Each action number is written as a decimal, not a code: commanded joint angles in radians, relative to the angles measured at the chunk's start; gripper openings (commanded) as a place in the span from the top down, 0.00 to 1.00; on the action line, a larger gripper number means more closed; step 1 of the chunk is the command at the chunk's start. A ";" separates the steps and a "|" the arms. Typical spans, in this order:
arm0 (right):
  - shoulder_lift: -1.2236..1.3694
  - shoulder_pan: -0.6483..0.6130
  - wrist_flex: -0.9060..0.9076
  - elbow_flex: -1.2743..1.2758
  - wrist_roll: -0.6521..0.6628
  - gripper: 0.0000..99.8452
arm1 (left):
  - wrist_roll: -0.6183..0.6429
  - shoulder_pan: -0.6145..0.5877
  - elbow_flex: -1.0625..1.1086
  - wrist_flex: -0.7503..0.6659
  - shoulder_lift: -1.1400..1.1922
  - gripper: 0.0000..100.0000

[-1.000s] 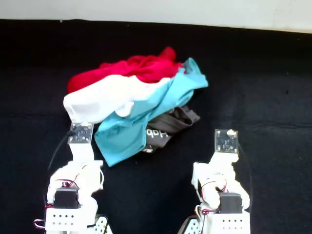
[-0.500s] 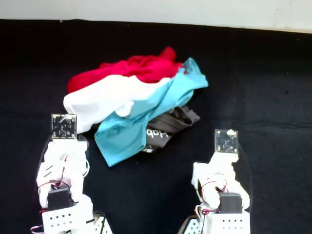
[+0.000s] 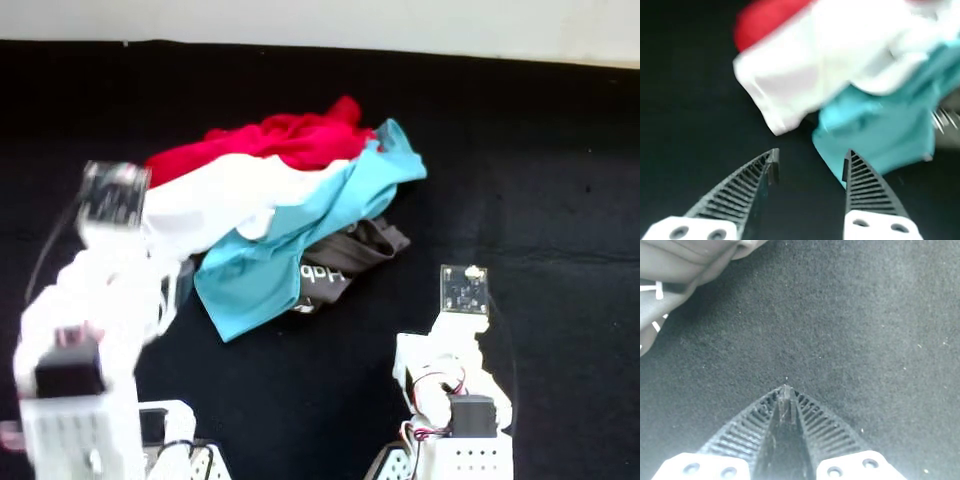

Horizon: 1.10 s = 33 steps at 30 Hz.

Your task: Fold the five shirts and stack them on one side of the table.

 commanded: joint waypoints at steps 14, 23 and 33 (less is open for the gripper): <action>-0.007 0.010 -0.004 0.131 -0.008 0.99 | 0.143 0.326 -0.829 0.184 1.115 0.66; -0.007 0.010 -0.004 0.131 -0.008 0.99 | 0.138 0.262 -1.073 -0.061 1.603 0.69; -0.007 0.010 -0.004 0.131 -0.008 0.99 | 0.086 -0.087 -1.458 0.130 1.848 0.99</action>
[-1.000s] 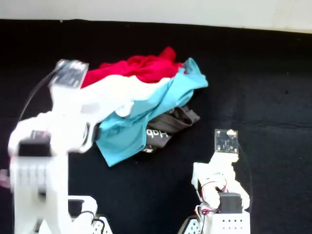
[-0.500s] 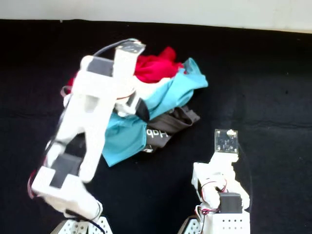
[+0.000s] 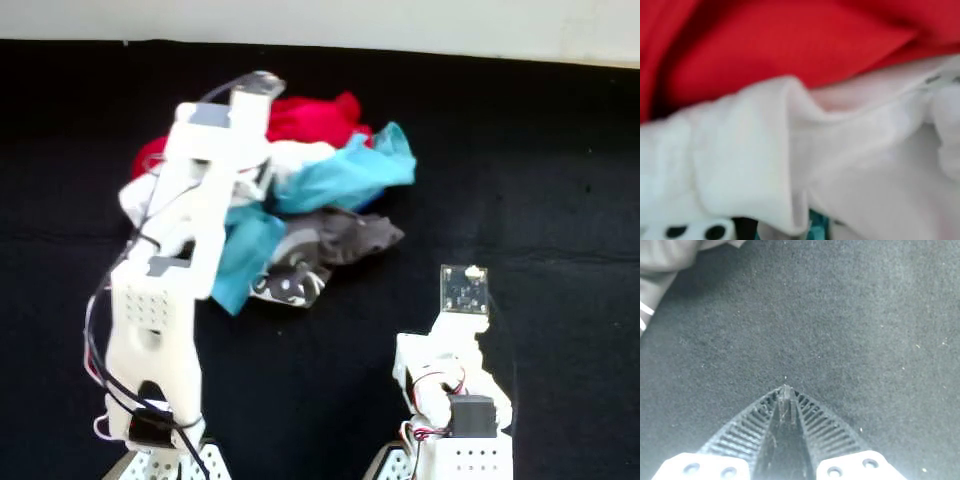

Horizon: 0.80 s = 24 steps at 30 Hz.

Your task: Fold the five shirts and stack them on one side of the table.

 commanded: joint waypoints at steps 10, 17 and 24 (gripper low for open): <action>-0.007 0.010 -0.004 0.131 -0.008 0.99 | -0.068 -0.596 -0.622 0.341 0.021 0.99; -0.007 0.005 -0.008 0.133 -0.012 0.99 | -0.152 -0.901 -0.875 0.339 0.021 0.99; -0.007 0.004 -0.008 0.133 -0.008 0.99 | -0.209 -1.073 -0.960 0.338 -0.004 0.99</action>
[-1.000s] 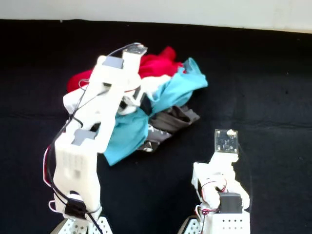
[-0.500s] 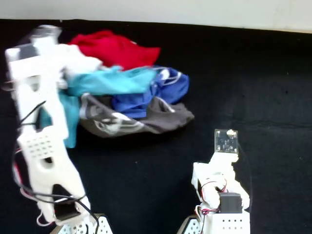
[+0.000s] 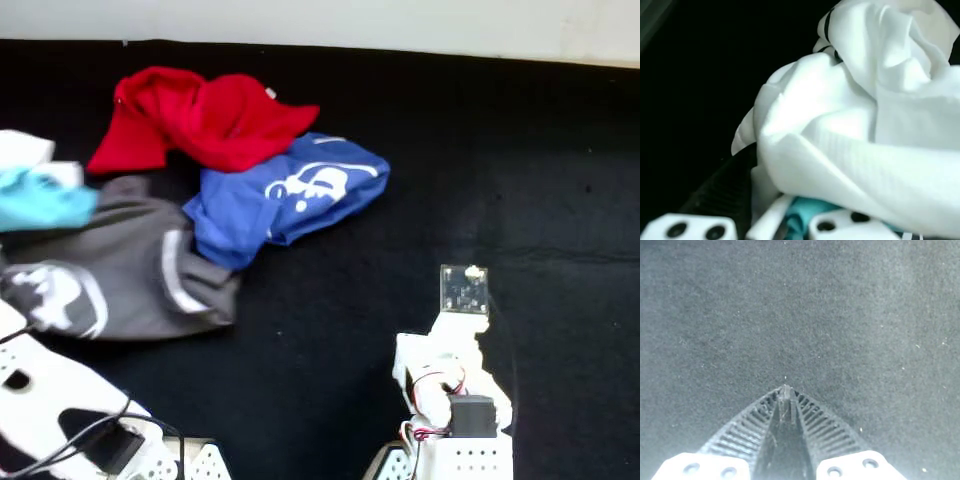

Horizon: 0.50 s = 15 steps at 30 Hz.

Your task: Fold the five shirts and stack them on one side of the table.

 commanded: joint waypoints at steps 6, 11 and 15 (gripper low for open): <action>-0.007 0.005 -0.102 0.133 -0.006 0.99 | -0.017 -0.102 -0.042 0.003 -0.134 0.86; -0.004 0.005 -0.351 0.133 -0.006 0.99 | -0.003 -0.090 -0.042 0.006 -0.193 0.72; -0.004 0.005 -0.435 0.131 0.094 0.85 | 0.026 -0.039 -0.025 0.011 -0.228 0.74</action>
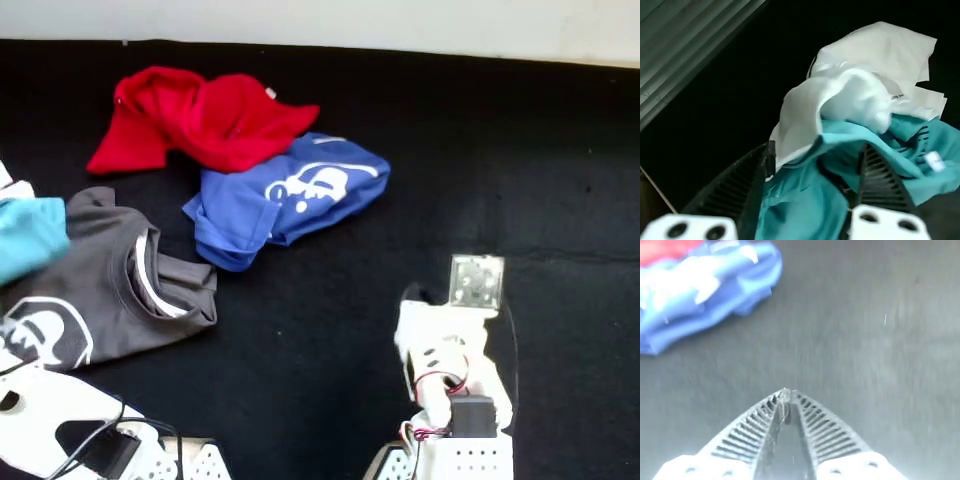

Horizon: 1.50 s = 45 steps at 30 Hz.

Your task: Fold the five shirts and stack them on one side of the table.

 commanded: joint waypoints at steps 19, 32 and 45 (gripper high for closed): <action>0.156 0.137 0.044 -0.443 0.247 0.76 | 0.155 0.993 1.630 -0.250 -0.835 0.74; 0.800 0.136 0.426 -1.230 0.241 0.68 | 0.222 1.241 1.638 -0.628 -0.409 0.71; 0.745 0.136 0.407 -1.116 0.239 0.83 | 0.218 0.878 1.184 -0.275 -0.203 0.99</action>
